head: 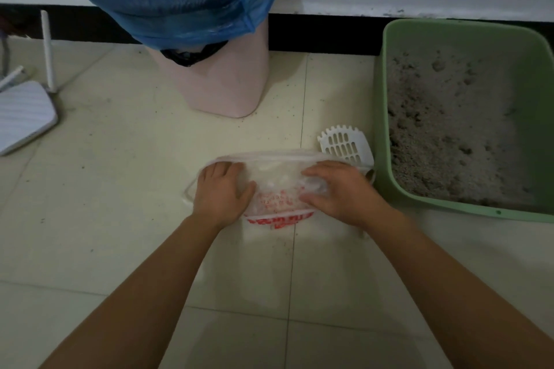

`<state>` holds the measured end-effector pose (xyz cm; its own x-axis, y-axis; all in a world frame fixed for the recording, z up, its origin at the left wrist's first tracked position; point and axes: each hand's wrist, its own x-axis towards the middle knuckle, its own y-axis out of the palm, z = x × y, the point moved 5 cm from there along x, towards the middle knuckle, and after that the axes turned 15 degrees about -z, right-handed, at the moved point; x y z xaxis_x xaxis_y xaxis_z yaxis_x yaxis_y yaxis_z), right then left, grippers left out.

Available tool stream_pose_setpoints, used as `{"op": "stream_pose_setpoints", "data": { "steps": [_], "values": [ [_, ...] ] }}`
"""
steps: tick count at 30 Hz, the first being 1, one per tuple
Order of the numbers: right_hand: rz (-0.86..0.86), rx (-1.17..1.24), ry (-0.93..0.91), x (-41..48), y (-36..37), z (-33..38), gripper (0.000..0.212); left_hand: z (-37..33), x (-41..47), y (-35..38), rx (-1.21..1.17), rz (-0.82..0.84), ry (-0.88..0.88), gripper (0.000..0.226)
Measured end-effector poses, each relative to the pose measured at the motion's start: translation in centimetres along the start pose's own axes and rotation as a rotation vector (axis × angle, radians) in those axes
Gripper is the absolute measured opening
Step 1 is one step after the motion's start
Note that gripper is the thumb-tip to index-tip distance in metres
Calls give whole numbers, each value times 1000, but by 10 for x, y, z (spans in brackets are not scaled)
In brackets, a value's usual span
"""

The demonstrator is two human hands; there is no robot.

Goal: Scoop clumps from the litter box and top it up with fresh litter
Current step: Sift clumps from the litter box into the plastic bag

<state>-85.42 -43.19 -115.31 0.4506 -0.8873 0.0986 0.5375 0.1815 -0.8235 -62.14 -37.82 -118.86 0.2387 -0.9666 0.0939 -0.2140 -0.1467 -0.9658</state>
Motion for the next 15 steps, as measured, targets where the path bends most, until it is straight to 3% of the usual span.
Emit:
{"op": "stream_pose_setpoints", "data": {
  "steps": [4,8,10,13,15],
  "values": [
    [-501,73,-94,-19,-41,14,38,-19,-3,-8,325,-44,32,59],
    [-662,53,-114,-22,-61,15,24,-25,-1,-15,430,5,-116,57],
    [-532,-104,-56,-19,-62,11,27,-18,-2,-19,411,20,-204,59],
    [-181,-370,24,-18,-48,16,29,-14,-8,-28,395,-18,-249,56],
    [-99,-427,137,-22,-43,21,33,-18,-10,-36,363,-100,-229,46]
  ]
}}
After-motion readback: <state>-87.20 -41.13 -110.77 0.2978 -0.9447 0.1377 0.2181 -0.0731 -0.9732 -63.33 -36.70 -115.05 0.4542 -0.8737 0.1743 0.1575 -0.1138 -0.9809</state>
